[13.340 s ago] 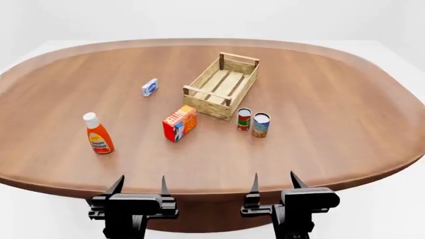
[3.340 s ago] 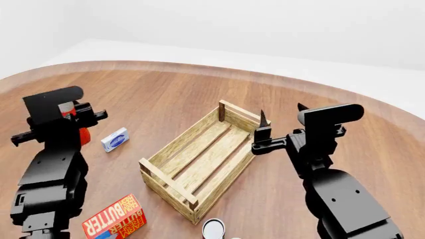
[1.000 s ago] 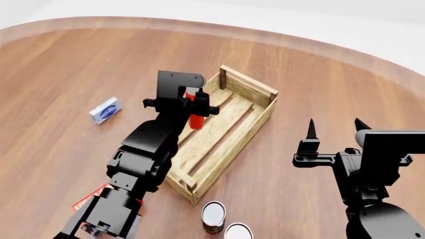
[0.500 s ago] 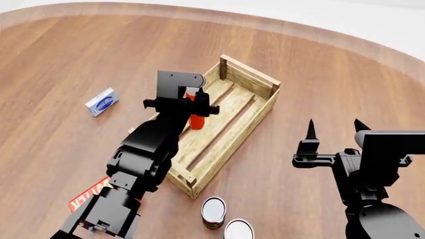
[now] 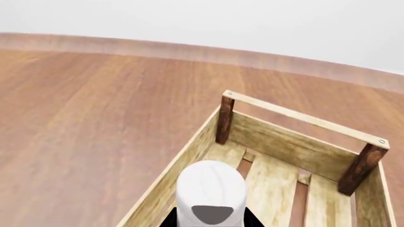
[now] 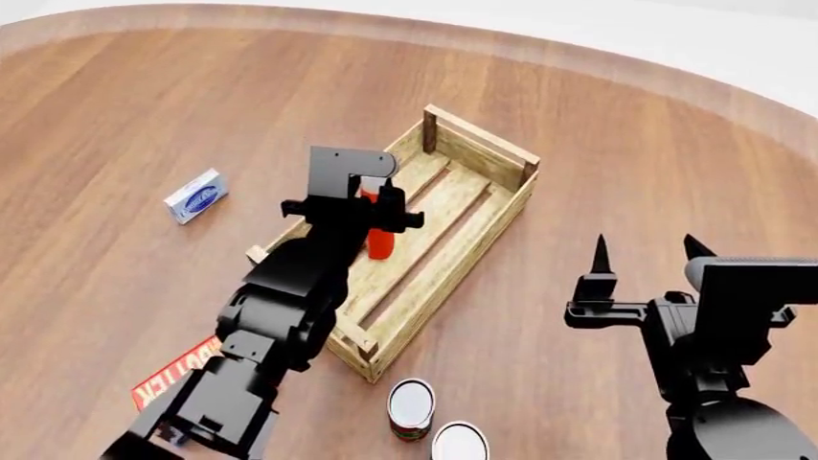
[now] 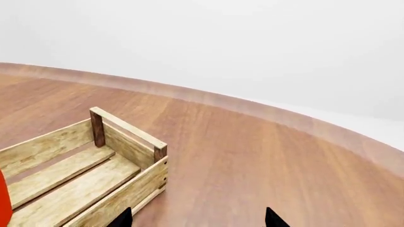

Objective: Pick up the ketchup, and put it in the wooden tray.

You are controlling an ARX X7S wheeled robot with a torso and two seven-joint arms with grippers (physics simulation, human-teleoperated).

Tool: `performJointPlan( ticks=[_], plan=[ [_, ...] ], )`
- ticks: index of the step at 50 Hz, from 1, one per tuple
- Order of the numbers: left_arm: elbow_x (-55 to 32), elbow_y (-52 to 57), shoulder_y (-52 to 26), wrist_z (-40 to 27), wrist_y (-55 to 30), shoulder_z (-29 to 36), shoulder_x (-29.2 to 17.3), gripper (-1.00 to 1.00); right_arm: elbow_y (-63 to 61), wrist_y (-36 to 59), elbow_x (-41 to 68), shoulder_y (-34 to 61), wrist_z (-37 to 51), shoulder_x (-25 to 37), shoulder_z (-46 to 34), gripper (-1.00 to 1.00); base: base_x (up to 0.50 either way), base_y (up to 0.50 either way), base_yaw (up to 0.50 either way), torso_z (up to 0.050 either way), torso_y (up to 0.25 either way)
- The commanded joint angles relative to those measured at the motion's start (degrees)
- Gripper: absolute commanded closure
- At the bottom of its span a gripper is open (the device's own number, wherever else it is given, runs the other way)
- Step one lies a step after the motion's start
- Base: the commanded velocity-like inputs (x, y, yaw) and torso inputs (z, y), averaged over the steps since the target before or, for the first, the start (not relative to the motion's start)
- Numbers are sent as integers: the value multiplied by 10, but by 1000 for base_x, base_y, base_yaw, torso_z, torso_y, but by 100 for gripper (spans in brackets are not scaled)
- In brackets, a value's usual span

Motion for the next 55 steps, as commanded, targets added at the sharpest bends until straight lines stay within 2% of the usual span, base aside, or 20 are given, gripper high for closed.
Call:
performJointPlan(
  ticks=[1,14,15,41,55],
  plan=[
    [-19,-35,-5,-1,23,16,3,100,5,-8,-1,-4,-1,0,0,-100,0,0,0,0,0],
    [-34,-61,-11,-4,40,38,3,100,29,-28,-12,-1,-7,-4,-10,-100,0,0,0,0,0],
    [-35,-62,-11,-5,40,40,3,-100,31,-30,-13,-1,-7,-4,-11,-100,0,0,0,0,0],
    [-56,-34,-7,-16,33,66,-13,-100,58,-71,-30,-12,-14,-11,-23,-100,0,0,0,0,0],
    [-72,24,5,-23,7,73,-31,-100,40,-72,-29,-27,-6,-11,-23,-100,0,0,0,0,0]
  ],
)
